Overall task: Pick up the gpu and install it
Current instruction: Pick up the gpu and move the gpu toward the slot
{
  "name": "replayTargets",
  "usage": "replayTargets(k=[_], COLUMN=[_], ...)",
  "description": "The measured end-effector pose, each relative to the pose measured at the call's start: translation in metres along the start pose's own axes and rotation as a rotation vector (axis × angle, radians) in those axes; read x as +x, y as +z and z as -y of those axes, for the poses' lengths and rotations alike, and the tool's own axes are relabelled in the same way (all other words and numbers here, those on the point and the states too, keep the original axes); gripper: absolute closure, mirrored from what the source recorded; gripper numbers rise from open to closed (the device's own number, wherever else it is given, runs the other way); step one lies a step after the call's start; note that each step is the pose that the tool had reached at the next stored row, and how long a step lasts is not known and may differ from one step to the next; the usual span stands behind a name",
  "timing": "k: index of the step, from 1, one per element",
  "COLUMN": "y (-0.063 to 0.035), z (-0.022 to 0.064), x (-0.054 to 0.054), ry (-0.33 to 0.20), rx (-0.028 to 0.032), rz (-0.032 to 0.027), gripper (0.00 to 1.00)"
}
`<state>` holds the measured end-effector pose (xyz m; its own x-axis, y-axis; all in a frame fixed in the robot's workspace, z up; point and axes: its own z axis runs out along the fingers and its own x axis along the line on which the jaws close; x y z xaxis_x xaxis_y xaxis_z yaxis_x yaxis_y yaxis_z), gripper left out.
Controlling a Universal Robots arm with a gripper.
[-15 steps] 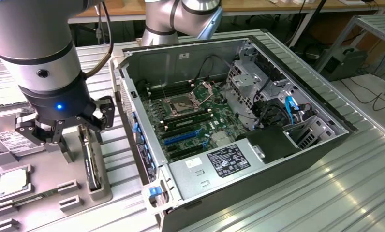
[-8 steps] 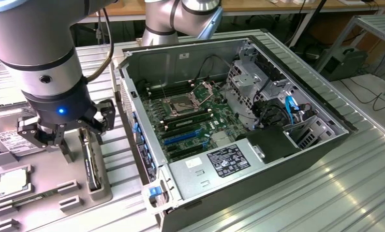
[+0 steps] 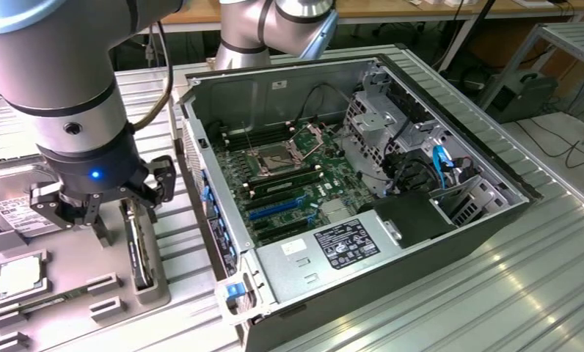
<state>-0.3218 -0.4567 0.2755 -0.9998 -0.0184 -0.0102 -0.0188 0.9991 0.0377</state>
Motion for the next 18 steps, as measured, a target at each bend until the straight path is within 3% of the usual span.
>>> replayTargets(k=[11, 18], y=[0.0134, 0.0204], z=[0.0010, 0.0013], x=[0.000, 0.000], ry=[0.000, 0.000], rx=[0.0000, 0.0000], rz=[-0.0002, -0.0035], gripper=[0.34, 0.34])
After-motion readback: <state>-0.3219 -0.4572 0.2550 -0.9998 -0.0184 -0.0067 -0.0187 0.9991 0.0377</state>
